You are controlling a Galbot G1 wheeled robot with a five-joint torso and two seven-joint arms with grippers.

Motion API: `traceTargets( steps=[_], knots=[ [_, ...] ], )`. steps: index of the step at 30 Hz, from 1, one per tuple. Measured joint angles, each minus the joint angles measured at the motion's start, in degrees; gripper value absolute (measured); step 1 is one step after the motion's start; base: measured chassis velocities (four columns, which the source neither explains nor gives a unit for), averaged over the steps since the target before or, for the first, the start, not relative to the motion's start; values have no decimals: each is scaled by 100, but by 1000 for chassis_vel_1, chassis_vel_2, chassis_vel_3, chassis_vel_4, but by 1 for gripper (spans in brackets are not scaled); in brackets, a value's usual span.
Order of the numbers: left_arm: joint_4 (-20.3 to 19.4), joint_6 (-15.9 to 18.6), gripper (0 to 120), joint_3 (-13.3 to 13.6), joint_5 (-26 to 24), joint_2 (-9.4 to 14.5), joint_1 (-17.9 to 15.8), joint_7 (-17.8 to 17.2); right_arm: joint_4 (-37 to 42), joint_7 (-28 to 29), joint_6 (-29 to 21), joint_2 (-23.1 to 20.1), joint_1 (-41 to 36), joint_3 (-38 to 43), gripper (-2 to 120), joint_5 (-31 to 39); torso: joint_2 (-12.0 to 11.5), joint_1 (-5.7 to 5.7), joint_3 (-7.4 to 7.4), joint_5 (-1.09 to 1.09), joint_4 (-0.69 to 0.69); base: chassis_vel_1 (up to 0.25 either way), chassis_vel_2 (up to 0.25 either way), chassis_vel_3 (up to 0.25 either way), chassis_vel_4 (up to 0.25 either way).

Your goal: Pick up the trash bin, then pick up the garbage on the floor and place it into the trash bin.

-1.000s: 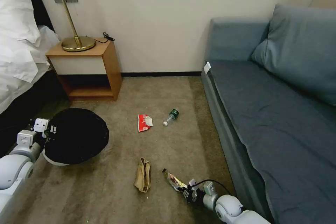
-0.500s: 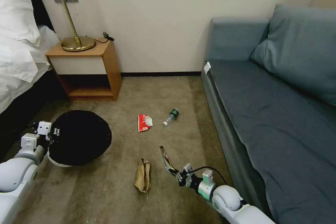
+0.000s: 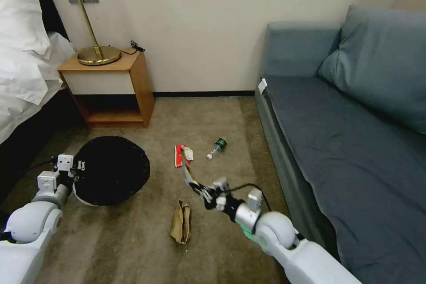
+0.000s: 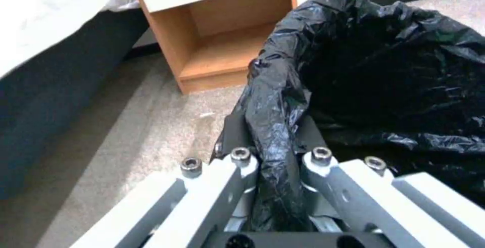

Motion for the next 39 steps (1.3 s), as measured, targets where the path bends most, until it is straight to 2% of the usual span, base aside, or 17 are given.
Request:
traceTargets(
  steps=[2,5,7,15,17,20,22,23,25,30,34,36,38,39],
  knots=[
    [-105,46,5,-20,-161,-31,23,-80,-41,8,-7,179,406,-286,0,333,0,0,0,0,2,0,0,0,0],
    [-140,62,5,-28,-229,-35,23,-108,-80,10,-9,254,569,-392,0,439,0,0,0,0,2,0,0,0,0],
    [-312,97,5,-36,-658,-60,22,-196,-417,13,-12,622,1269,-841,0,665,0,0,0,-1,-1,0,0,0,0],
    [-373,117,5,-6,-884,-157,11,-240,-1136,12,96,1158,1835,-1307,0,777,0,0,0,-1,0,0,0,0,0],
    [-371,117,5,-4,-919,-214,7,-246,-1617,-56,212,1447,2009,-1423,0,812,0,0,0,0,0,0,0,0,0],
    [-368,117,5,-7,-930,-235,6,-246,-1868,-98,293,1594,2080,-1459,0,822,0,0,0,-1,-1,0,0,0,0],
    [-357,103,5,-27,-952,-318,4,-242,-2496,-201,472,2101,2242,-1475,0,817,0,0,0,-1,0,0,0,0,0],
    [-357,103,5,-27,-952,-318,4,-242,-2496,-201,472,2101,2242,-1475,0,817,0,0,0,-1,0,0,0,0,0],
    [-340,80,5,-49,-992,-333,-13,-237,-3024,-353,600,2479,2368,-1479,0,750,0,0,-1,0,1,0,0,0,0],
    [-275,72,5,-47,-1018,-323,-61,-213,-3506,-488,746,2582,2440,-1390,0,656,0,0,0,0,-1,0,0,0,0],
    [-223,63,5,-24,-1031,-320,-110,-202,-3586,-536,687,2582,2455,-1335,0,662,0,0,0,0,-2,0,0,0,0],
    [-194,63,5,-10,-1052,-320,-132,-194,-3587,-521,615,2579,2454,-1320,3,718,0,0,0,0,-1,0,0,0,0],
    [-137,63,5,-5,-1075,-318,-169,-177,-3607,-494,570,2571,2438,-1286,17,770,0,0,-1,0,0,0,0,0,0],
    [-137,63,5,-5,-1075,-318,-169,-177,-3607,-494,570,2571,2438,-1286,17,770,0,0,-1,0,0,0,0,0,0]
  ],
)
